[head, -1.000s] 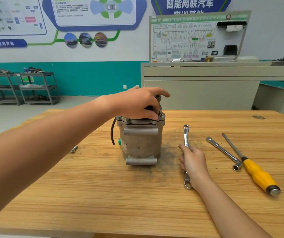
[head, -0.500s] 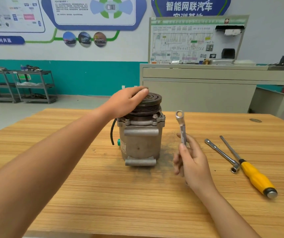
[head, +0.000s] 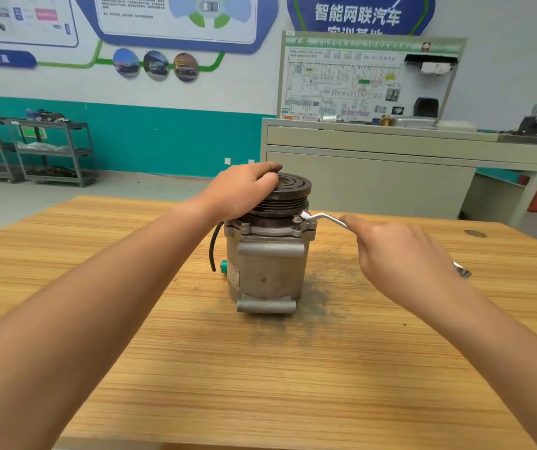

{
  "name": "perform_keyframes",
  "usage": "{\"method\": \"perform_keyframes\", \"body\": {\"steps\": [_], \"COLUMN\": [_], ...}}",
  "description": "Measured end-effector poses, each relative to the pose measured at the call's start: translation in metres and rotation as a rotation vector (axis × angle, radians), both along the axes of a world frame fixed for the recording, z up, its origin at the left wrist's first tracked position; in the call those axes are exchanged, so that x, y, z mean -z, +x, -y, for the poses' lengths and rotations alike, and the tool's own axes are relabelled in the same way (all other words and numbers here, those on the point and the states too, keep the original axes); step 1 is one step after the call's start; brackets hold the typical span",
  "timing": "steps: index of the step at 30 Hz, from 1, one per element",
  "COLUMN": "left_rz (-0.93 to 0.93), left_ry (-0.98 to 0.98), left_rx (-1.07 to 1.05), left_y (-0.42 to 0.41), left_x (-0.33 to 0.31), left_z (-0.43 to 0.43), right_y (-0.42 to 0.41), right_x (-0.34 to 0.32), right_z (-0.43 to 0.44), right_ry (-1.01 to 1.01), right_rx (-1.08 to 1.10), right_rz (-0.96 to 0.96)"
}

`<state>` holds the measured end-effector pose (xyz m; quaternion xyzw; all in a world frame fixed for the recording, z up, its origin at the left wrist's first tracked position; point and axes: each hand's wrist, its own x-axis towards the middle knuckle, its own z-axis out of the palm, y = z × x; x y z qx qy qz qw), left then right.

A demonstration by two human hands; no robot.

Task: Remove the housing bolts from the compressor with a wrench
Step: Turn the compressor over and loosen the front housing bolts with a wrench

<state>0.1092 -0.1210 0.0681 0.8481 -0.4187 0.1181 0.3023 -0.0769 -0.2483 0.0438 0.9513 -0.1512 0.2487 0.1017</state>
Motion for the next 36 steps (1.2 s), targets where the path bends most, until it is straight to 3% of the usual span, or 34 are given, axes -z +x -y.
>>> {"method": "perform_keyframes", "body": {"steps": [8, 17, 27, 30, 36], "left_rz": [0.08, 0.157, 0.118, 0.104, 0.11], "left_ry": [0.004, -0.179, -0.306, -0.313, -0.339], "left_rx": [-0.043, -0.151, -0.199, -0.186, -0.141], "left_y": [-0.001, -0.016, -0.024, -0.021, -0.014], "left_x": [0.005, 0.012, 0.015, 0.016, 0.018], "left_z": [0.005, 0.012, 0.014, 0.012, 0.013], "right_y": [-0.005, 0.002, 0.022, 0.033, 0.069], "right_x": [-0.036, -0.029, -0.042, -0.034, -0.004], "right_z": [-0.048, -0.033, 0.027, 0.042, 0.048], "right_ry": [-0.427, -0.516, -0.463, -0.51, -0.42], "right_rx": [-0.003, 0.008, -0.175, -0.153, -0.289], "right_rz": [-0.353, -0.316, -0.344, -0.261, 0.193]}}
